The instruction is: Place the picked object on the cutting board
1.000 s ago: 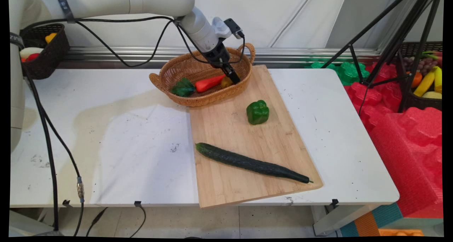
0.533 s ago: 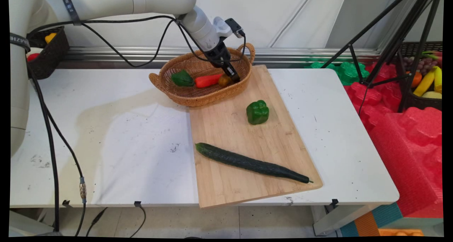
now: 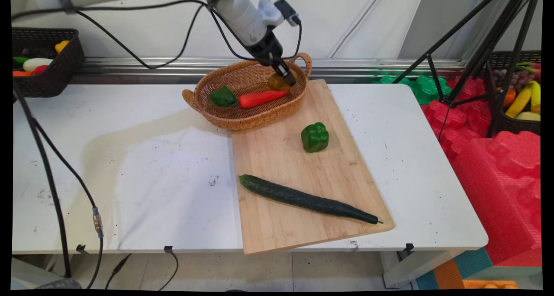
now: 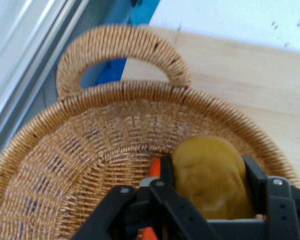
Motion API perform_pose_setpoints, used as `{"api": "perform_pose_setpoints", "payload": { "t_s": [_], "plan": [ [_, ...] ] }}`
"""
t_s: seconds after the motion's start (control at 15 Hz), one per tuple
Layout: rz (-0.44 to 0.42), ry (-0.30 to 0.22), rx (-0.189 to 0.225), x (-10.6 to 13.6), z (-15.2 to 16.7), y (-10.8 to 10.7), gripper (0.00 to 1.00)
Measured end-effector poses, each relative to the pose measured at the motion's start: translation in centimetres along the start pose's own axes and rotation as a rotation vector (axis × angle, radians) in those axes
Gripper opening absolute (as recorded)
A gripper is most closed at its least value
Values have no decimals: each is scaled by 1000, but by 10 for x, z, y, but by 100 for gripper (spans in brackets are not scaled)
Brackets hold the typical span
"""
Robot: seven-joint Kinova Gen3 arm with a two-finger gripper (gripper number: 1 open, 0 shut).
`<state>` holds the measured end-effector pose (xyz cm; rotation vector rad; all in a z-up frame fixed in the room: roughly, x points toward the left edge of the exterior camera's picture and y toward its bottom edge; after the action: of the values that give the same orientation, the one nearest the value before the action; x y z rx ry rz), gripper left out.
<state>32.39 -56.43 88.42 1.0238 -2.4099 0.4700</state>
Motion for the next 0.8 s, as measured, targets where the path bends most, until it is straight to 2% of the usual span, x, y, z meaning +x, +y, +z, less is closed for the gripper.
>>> {"api": "perform_pose_setpoints", "payload": {
  "t_s": [0.2,0.4,0.8],
  "plan": [
    [41,36,-12,3,-28,16,0],
    [84,62,-58,-3,-59,49,0],
    [137,29,-158,-31,-93,110,0]
  ]
}}
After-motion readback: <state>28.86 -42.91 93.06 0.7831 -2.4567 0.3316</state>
